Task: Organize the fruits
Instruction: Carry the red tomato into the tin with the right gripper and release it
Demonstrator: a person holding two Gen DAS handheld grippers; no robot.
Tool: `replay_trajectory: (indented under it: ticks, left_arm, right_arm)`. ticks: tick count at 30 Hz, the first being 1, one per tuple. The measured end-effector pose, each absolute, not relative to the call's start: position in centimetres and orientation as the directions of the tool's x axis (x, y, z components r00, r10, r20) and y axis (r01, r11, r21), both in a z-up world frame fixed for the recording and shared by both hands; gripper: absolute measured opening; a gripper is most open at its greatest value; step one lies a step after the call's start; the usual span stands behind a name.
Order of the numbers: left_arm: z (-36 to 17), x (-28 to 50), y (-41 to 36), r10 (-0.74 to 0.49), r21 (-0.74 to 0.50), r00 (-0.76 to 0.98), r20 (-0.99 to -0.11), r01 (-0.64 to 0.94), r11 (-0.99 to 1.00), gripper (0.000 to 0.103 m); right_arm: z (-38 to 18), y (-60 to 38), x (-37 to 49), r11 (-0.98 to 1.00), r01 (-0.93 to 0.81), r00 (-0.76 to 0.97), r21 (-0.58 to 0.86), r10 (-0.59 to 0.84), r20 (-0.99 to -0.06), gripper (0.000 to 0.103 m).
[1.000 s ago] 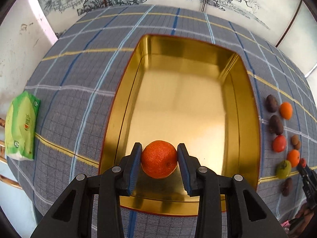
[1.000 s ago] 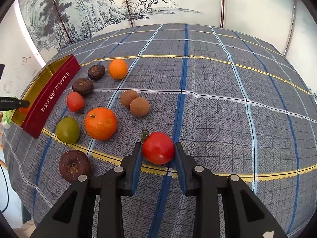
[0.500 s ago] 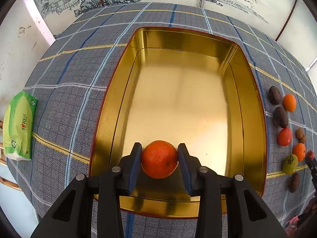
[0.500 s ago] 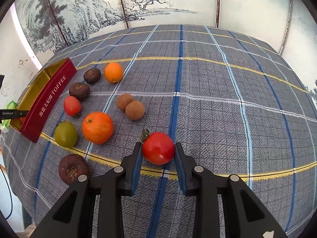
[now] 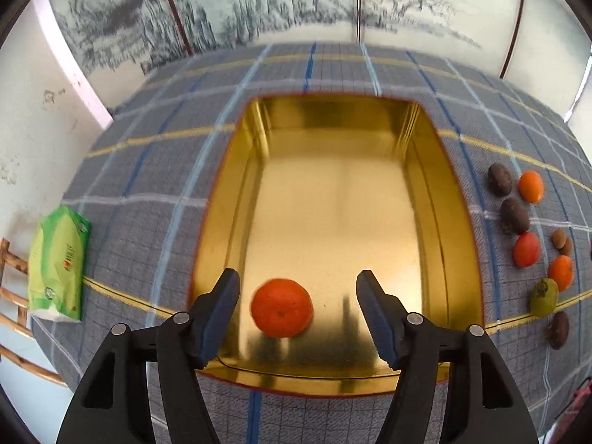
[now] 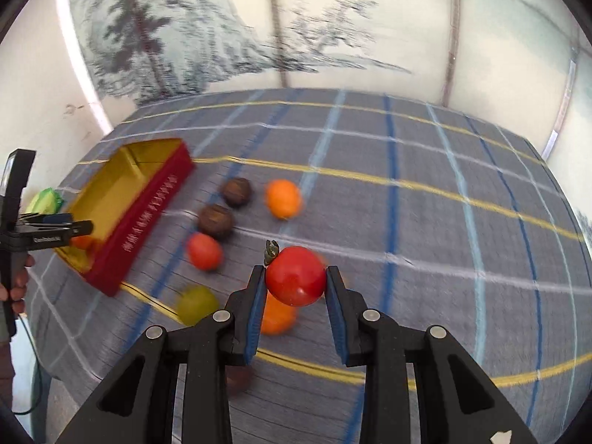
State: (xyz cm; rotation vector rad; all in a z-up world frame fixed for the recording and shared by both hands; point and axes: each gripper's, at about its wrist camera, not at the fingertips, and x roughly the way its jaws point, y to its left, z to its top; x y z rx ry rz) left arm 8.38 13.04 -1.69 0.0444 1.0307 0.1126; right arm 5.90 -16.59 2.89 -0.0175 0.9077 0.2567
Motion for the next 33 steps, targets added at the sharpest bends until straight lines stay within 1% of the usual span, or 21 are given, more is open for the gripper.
replay_trajectory:
  ticks: [3,5,6,9,12,17,26,33]
  left_arm:
    - [0.3,7.2,13.6,0.100,0.069,0.591,-0.801,-0.075,0.995,0.071]
    - [1.7,6.3,14.6,0.100,0.051,0.638,-0.764,-0.095,0.994,0.075]
    - [2.3,5.9,15.2,0.106,0.045,0.654,-0.749,-0.109,0.993,0.076]
    - [3.1,5.0,17.5,0.141,0.033,0.670,-0.729,-0.171,0.985,0.080]
    - [2.9,4.2,19.8,0.191,0.041,0.644,-0.741,-0.241,0.970,0.081]
    - [1.1,2.9,22.6,0.230,0.042,0.581,-0.781,-0.318,0.947,0.081]
    - [-0.9,1.5,23.9,0.268,0.066,0.530,-0.804,-0.368,0.927,0.081]
    - [-1.1,1.2,23.5,0.254,0.062,0.537,-0.804,-0.348,0.935,0.081]
  right_arm:
    - [3.4,-13.4,6.6,0.950,-0.300,0.574,0.092,0.257,-0.778,0.030]
    - [3.6,-11.1,7.0,0.930,-0.351,0.558,0.105,0.298,-0.775,0.030]
    - [3.6,-10.2,7.1,0.923,-0.371,0.553,0.104,0.309,-0.774,0.030]
    - [3.9,-6.3,7.4,0.882,-0.460,0.527,0.102,0.364,-0.768,0.030]
    - [4.0,-2.3,7.9,0.839,-0.536,0.495,0.090,0.399,-0.772,0.030]
    - [3.4,3.2,8.9,0.784,-0.616,0.441,0.081,0.428,-0.789,0.030]
    - [0.2,8.2,10.6,0.758,-0.652,0.377,0.022,0.350,-0.858,0.030]
    - [-1.4,9.6,11.1,0.742,-0.670,0.359,-0.020,0.300,-0.884,0.030]
